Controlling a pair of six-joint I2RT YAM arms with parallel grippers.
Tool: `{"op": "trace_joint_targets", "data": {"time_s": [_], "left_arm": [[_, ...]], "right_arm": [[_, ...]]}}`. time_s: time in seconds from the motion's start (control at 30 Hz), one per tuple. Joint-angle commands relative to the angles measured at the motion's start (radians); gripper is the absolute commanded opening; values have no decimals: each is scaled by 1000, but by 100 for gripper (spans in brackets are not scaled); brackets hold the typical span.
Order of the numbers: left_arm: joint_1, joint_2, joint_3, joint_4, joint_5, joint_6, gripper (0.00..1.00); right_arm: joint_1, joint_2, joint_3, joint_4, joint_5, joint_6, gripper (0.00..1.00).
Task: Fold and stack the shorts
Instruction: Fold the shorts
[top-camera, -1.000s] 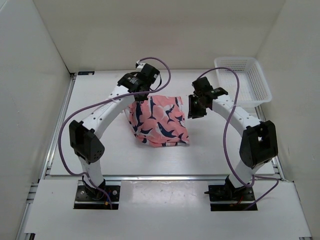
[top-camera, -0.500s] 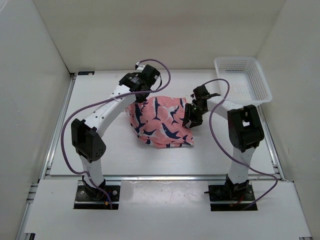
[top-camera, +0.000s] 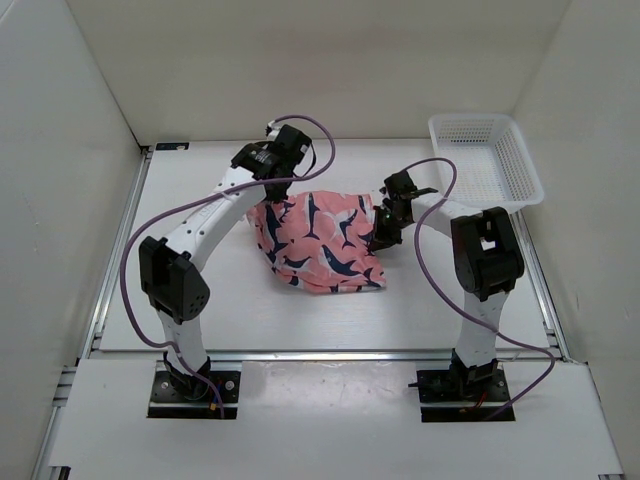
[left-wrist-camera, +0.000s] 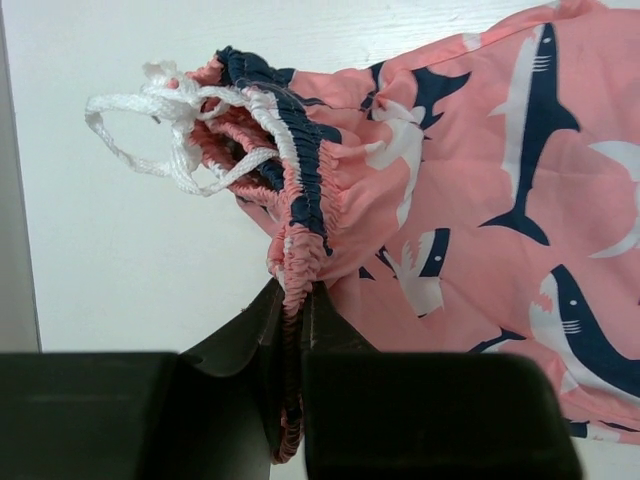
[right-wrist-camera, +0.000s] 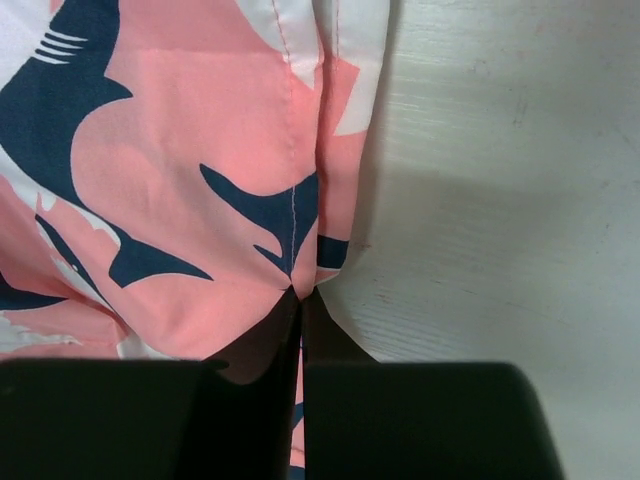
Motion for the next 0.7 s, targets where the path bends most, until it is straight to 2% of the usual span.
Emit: {"op": "trace_joint_targets", "data": {"time_s": [0.0,0.2,0.43,0.67], "left_arm": [[-42,-75,10,80,35,52,10],[-176,-12,100,126,155,64,10],[-268,100,147,171,210,-41,10],[-268,221,187,195,188,-172,10]], "right_arm": [[-3,33,-5,21,18,-3,0],[-3,43,-5,30,18,17,0],[-3,43,-5,30,9,26,0],[-3,43,-14,39,9,26,0]]}}
